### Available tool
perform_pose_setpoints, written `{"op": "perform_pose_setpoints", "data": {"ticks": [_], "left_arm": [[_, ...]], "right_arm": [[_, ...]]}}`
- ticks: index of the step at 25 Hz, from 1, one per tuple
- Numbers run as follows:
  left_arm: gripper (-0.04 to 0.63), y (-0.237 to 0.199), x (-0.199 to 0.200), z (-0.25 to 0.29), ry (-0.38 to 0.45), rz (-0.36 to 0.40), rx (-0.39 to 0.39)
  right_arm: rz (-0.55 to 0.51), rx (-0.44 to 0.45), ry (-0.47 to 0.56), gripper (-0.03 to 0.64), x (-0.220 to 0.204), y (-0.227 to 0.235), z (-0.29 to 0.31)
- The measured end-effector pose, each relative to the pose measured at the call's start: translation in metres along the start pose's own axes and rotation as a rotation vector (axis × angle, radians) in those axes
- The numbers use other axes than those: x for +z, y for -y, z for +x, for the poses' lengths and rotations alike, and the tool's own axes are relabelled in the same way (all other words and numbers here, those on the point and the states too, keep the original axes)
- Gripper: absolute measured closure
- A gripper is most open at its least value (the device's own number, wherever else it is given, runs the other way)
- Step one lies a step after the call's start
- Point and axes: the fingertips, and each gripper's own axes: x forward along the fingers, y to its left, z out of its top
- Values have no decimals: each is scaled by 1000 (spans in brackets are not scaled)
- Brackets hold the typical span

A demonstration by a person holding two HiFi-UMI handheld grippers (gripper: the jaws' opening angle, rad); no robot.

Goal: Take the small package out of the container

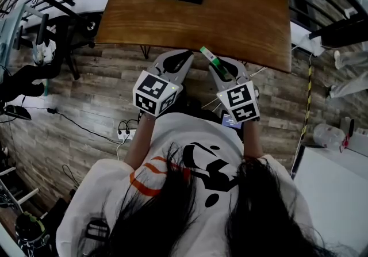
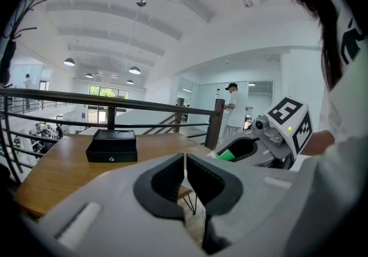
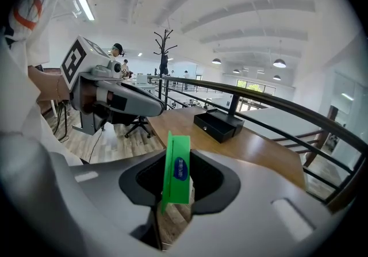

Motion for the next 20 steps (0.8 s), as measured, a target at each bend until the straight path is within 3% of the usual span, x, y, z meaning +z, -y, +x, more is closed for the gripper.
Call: {"op": "perform_pose_setpoints", "data": {"ticks": [20], "left_arm": [[595, 1, 1, -3, 7, 5, -4]], "right_arm": [[-42, 32, 0, 495, 5, -8, 1]]}}
